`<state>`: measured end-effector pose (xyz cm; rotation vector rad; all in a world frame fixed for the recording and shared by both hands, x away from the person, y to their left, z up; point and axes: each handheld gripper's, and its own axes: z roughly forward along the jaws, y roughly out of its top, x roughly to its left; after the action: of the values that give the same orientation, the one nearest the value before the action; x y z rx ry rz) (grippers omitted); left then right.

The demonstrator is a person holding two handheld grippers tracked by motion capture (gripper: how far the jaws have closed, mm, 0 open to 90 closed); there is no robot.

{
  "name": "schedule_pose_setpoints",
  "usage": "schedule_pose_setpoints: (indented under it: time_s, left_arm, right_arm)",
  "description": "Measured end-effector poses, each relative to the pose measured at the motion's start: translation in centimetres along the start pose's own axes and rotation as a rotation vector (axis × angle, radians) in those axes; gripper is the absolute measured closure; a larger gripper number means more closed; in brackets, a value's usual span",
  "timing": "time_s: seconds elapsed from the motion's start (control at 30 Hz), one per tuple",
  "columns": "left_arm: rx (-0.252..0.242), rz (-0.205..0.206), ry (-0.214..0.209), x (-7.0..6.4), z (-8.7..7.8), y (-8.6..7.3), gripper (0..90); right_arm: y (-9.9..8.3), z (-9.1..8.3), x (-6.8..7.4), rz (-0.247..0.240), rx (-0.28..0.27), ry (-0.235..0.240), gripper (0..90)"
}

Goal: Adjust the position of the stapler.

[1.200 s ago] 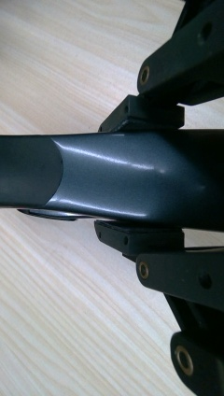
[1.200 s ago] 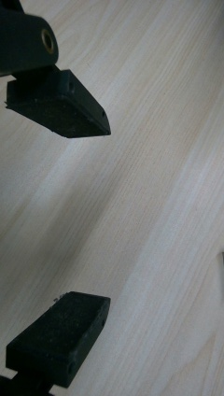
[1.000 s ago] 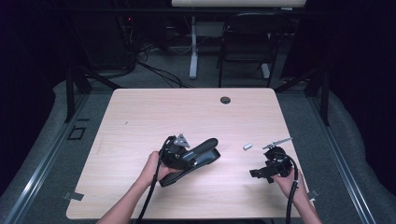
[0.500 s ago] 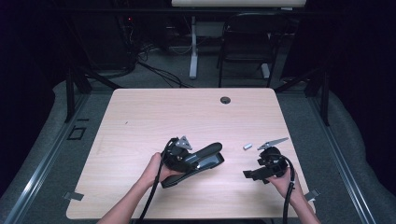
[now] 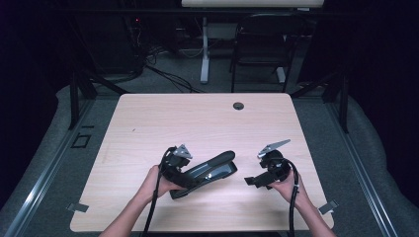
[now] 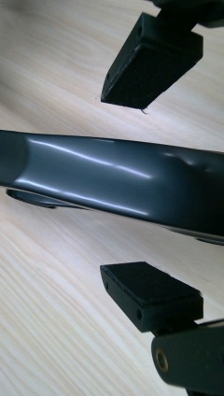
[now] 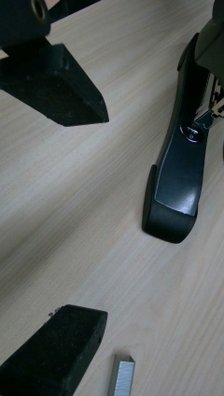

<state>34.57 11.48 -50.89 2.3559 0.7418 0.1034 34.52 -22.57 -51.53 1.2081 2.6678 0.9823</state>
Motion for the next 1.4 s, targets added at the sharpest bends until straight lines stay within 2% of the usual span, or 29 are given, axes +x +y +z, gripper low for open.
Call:
schedule_pose_setpoints:
  time_s: [0.07, 0.1, 0.2, 0.23, 0.27, 0.3, 0.33, 0.37, 0.43, 0.5, 0.57, 0.6, 0.63, 0.7, 0.73, 0.77, 0.9, 0.93, 1.03, 1.17, 1.27, 1.3, 1.4]
  left_arm:
    - [-0.013, -0.011, -0.005, 0.3, -0.5, -0.6, 12.1]
    - [-0.023, -0.013, -0.020, 0.4, -0.8, -0.8, 0.3]
    - [-0.012, -0.006, -0.011, 0.1, -0.8, -1.0, 0.9]
    - [0.005, 0.003, -0.005, -0.2, -0.6, -1.2, 2.5]
    - [0.012, 0.008, 0.007, -0.4, -0.5, -1.3, 7.5]
    - [0.036, 0.008, 0.016, -0.6, -0.2, -1.7, 13.4]
    - [0.036, 0.008, 0.016, -0.6, -0.2, -1.7, 19.4]
    - [0.046, 0.004, 0.027, -0.7, -0.1, -1.8, 19.4]
    - [0.051, 0.010, 0.016, -0.6, 0.1, -2.0, 30.9]
    - [0.045, 0.011, 0.012, -0.5, 0.2, -2.0, 34.4]
    - [0.044, 0.034, 0.018, -0.4, 0.2, -2.0, 37.3]
    - [0.043, 0.051, 0.030, -0.3, 0.2, -2.0, 45.2]
    - [0.040, 0.079, 0.015, -0.1, 0.1, -2.0, 45.6]
    - [0.040, 0.093, 0.009, 0.0, 0.2, -2.0, 45.9]
    - [0.051, 0.128, 0.002, 0.0, 0.2, -1.9, 46.6]
    - [0.051, 0.128, 0.002, 0.0, 0.2, -1.9, 46.7]
    - [0.050, 0.173, -0.030, 0.2, 0.5, -1.6, 47.1]
    - [0.045, 0.197, -0.048, 0.2, 0.8, -1.3, 47.2]
    - [0.043, 0.248, -0.065, 0.0, 1.2, -0.9, 47.2]
    - [0.036, 0.289, -0.078, -0.2, 1.6, -0.4, 47.1]
    - [0.035, 0.286, -0.075, -0.4, 1.8, -0.3, 47.0]
    - [0.035, 0.270, -0.075, -0.4, 1.7, -0.3, 46.9]
    - [0.027, 0.187, -0.047, -0.7, 1.8, -0.4, 46.4]
  right_arm:
    - [0.2, -0.1, 0.0, -0.006, -0.019, 0.008, 5.8]
    - [0.4, -0.2, 0.1, -0.017, -0.017, 0.009, 6.2]
    - [0.6, -0.2, 0.2, -0.024, -0.031, 0.020, 6.6]
    - [0.8, -0.1, 0.3, -0.027, -0.031, 0.024, 7.0]
    - [1.1, 0.1, 0.3, -0.045, -0.025, 0.019, 7.3]
    - [1.5, 0.4, 0.2, -0.051, -0.023, 0.026, 7.6]
    - [1.5, 0.4, 0.2, -0.051, -0.023, 0.026, 7.6]
    - [1.8, 0.7, 0.1, -0.058, -0.019, 0.027, 8.2]
    - [2.6, 1.3, 0.2, -0.072, -0.015, 0.033, 9.1]
    - [2.8, 1.4, 0.3, -0.070, -0.016, 0.035, 9.2]
    - [2.9, 1.5, 0.4, -0.070, -0.022, 0.039, 9.9]
    - [2.9, 1.4, 0.5, -0.078, -0.018, 0.038, 10.7]
    - [2.9, 1.4, 0.5, -0.079, -0.020, 0.041, 11.3]
    - [2.8, 1.3, 0.5, -0.077, -0.027, 0.035, 11.8]
    - [2.7, 1.2, 0.6, -0.071, -0.035, 0.038, 12.5]
    - [2.7, 1.2, 0.6, -0.071, -0.035, 0.038, 12.5]
    - [2.6, 1.0, 0.8, -0.068, -0.028, 0.030, 13.4]
    - [2.6, 0.9, 0.9, -0.068, -0.035, 0.028, 13.4]
    - [2.5, 0.7, 1.2, -0.078, -0.042, 0.022, 13.6]
    - [2.5, 0.5, 1.3, -0.082, -0.051, 0.019, 13.9]
    - [2.5, 0.6, 1.3, -0.088, -0.055, 0.022, 14.3]
    - [2.6, 0.6, 1.4, -0.091, -0.057, 0.016, 14.6]
    - [2.9, 0.8, 1.5, -0.104, -0.061, 0.013, 14.8]
